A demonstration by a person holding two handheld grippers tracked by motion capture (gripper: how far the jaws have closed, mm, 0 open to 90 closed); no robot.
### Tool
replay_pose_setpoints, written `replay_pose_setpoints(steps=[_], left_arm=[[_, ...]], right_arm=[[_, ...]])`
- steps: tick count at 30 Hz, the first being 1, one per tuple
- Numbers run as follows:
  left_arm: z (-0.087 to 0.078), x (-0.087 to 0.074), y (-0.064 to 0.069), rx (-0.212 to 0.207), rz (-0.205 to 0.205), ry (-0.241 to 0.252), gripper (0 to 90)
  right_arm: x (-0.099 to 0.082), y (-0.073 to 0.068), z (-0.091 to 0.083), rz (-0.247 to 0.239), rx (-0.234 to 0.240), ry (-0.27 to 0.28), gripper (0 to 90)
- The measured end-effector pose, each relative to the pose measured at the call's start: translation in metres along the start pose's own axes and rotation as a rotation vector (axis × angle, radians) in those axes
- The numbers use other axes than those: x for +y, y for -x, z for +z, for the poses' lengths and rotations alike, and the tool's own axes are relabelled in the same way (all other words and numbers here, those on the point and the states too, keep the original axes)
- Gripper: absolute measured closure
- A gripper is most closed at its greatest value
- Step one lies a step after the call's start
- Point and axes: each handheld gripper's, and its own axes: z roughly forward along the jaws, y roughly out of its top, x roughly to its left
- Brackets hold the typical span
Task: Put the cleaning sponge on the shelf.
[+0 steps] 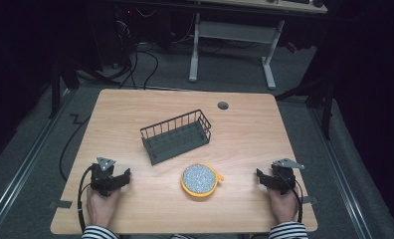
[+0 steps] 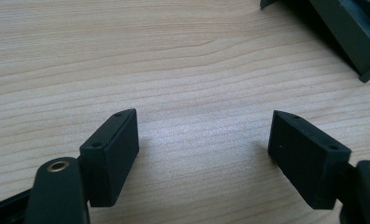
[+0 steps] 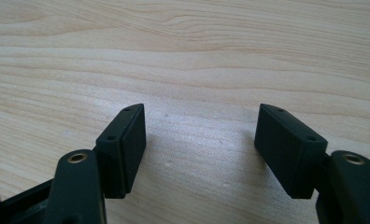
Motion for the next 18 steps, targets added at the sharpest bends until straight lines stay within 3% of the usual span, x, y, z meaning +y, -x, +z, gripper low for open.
replay_pose_setpoints(steps=[14,18], left_arm=[[-0.006,0.002,-0.005,-0.023,-0.033,-0.011,32.5],[-0.011,0.007,-0.006,-0.061,-0.036,-0.009,33.8]], right_arm=[[0.0,0.0,0.0,0.002,0.002,-0.001,33.8],[0.0,0.0,0.0,-0.002,0.002,0.001,33.8]])
